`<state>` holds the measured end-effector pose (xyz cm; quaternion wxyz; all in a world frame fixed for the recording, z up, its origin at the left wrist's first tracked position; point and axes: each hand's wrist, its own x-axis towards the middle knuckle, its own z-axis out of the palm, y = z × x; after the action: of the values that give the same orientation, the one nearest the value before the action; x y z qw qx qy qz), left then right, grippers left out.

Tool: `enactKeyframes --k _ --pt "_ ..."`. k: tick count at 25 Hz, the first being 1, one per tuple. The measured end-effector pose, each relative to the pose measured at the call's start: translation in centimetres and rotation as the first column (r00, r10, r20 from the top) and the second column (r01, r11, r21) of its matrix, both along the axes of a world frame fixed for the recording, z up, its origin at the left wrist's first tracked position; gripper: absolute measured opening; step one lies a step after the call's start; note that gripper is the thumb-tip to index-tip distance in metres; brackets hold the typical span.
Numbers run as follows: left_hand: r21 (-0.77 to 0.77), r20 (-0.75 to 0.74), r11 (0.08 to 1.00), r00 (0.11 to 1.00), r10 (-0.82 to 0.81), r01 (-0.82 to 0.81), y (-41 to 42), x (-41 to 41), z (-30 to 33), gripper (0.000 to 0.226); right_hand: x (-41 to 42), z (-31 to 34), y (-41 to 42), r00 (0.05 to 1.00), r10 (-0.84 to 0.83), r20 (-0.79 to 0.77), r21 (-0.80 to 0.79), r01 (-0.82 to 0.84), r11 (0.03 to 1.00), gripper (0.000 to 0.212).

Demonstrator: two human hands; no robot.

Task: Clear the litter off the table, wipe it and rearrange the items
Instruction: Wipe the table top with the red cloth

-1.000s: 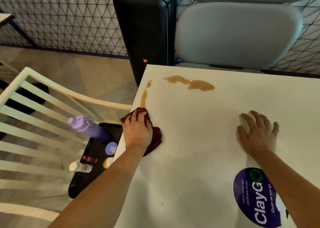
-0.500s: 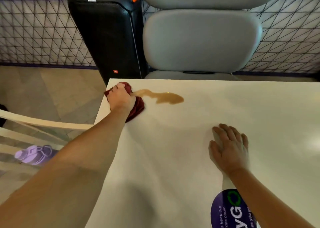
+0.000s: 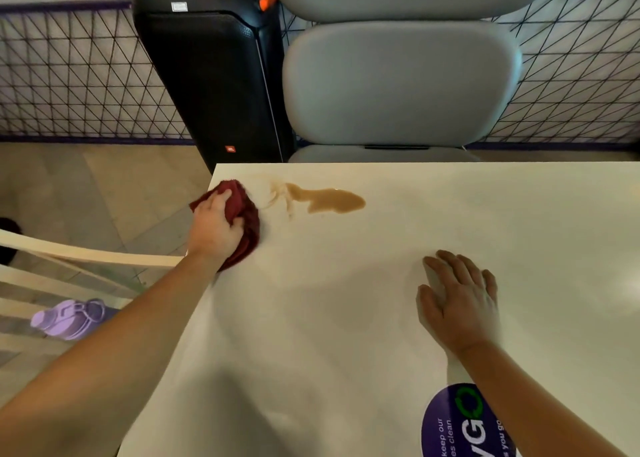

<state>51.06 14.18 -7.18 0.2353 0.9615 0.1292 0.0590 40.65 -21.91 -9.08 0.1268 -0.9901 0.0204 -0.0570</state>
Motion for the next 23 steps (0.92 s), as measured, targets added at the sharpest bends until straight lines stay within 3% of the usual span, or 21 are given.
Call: enactKeyframes --k 2,4,8,11,13,15,17,19,21,23 --pt "-0.063 0.020 0.994 0.996 0.090 -0.088 -2.9 3.2 0.0 0.056 0.0 0.0 -0.1 1.000 -0.002 0.006 -0.003 0.002 1.000 0.055" --pt "-0.134 0.022 0.990 0.999 0.048 -0.045 -6.8 5.8 0.0 0.055 -0.1 -0.2 -0.2 1.000 -0.001 0.017 -0.005 0.001 1.000 0.055" --pt "-0.131 0.036 0.922 0.931 -0.363 0.365 -14.1 4.0 0.3 0.053 0.1 -0.2 -0.3 1.000 -0.003 0.002 0.003 0.003 1.000 0.057" --pt "-0.108 0.044 0.843 0.850 -0.525 0.526 -11.3 -1.3 -0.1 0.054 -0.2 -0.3 -0.4 1.000 -0.011 0.009 0.008 0.011 1.000 0.058" --pt "-0.087 0.074 0.873 0.877 -0.475 0.480 -7.4 -2.0 0.3 0.055 0.0 -0.3 -0.3 1.000 -0.023 0.011 0.016 0.023 1.000 0.059" --pt "-0.066 0.079 0.949 0.949 -0.304 0.309 -5.6 0.7 0.5 0.049 0.1 -0.3 -0.1 1.000 -0.021 -0.001 0.011 0.021 1.000 0.060" --pt "-0.081 0.056 0.990 0.992 -0.112 0.116 -7.4 4.4 0.4 0.042 0.2 -0.4 -0.3 1.000 -0.022 -0.006 0.011 0.022 1.000 0.060" --pt "-0.151 0.034 0.986 0.998 -0.059 0.063 -11.7 6.8 0.6 0.037 0.1 -0.4 -0.4 1.000 -0.022 -0.005 0.010 0.022 1.000 0.060" --pt "-0.194 0.011 0.951 0.970 -0.243 0.240 -16.5 6.7 0.7 0.037 -0.1 -0.5 -0.4 1.000 -0.020 -0.004 0.010 0.020 1.000 0.060" --pt "-0.171 -0.013 0.856 0.868 -0.496 0.487 -19.4 3.3 0.6 0.042 0.0 -0.3 -0.5 1.000 -0.027 -0.001 0.029 0.027 0.999 0.061"
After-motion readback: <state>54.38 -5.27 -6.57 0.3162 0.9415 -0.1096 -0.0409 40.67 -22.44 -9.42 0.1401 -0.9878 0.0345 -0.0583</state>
